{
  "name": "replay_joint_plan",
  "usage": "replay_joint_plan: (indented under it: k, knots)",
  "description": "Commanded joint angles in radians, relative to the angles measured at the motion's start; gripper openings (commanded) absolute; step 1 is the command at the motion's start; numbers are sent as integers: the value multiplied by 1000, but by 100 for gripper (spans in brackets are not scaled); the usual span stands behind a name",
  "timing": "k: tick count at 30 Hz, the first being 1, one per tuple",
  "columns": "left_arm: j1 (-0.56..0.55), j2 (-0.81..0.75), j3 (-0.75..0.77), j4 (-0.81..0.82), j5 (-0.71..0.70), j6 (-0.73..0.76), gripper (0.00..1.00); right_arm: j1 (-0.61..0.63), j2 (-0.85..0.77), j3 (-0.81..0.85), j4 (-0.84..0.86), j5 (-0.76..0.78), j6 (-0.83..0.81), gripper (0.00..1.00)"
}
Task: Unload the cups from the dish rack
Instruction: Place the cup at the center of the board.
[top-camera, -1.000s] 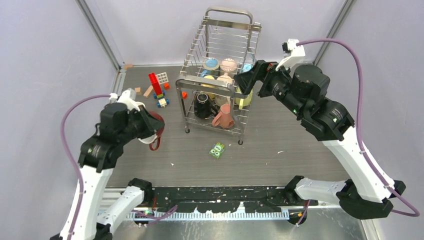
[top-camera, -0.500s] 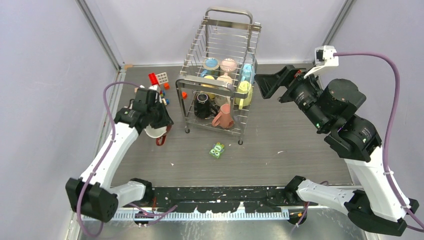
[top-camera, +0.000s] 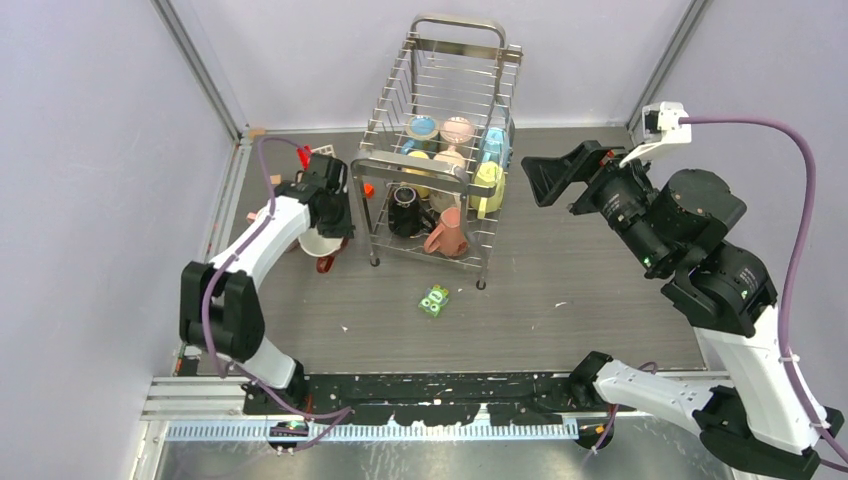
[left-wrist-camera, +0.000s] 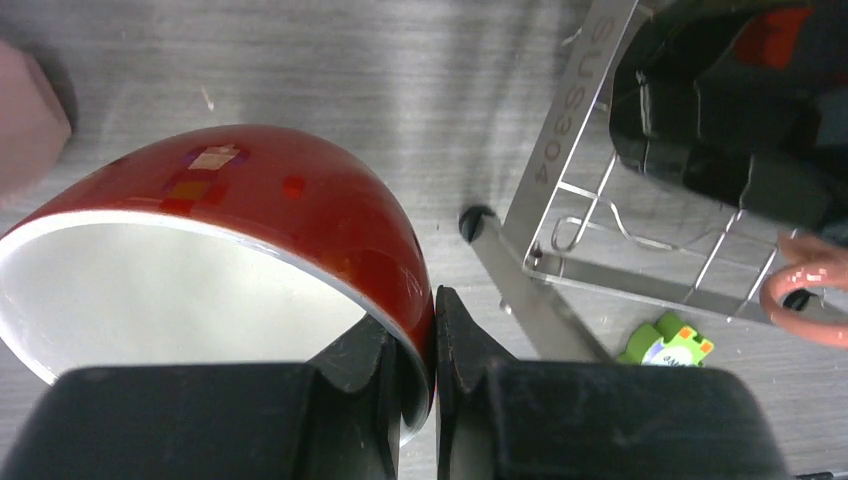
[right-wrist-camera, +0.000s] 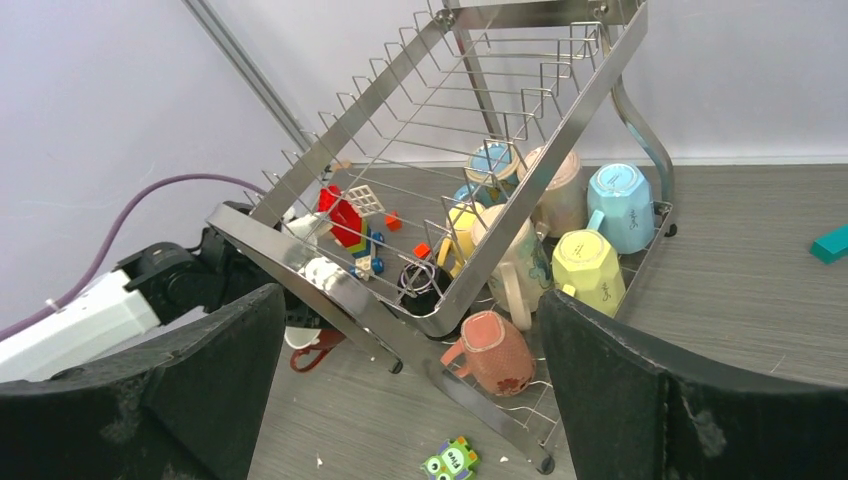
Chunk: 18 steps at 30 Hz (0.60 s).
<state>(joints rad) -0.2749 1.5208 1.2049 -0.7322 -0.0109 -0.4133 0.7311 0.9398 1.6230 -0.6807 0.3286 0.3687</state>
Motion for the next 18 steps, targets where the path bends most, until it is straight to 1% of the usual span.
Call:
replay_joint_plan:
  k: [1, 11, 18]
  knots:
    - [0, 77, 117, 69, -47, 60, 0, 2, -9, 7, 15, 23, -15, 100]
    - [14, 223, 218, -6, -88, 64, 0, 3, 0, 8, 8, 23, -17, 100]
    - [30, 284, 256, -60, -104, 64, 0, 2, 5, -3, 12, 15, -15, 100]
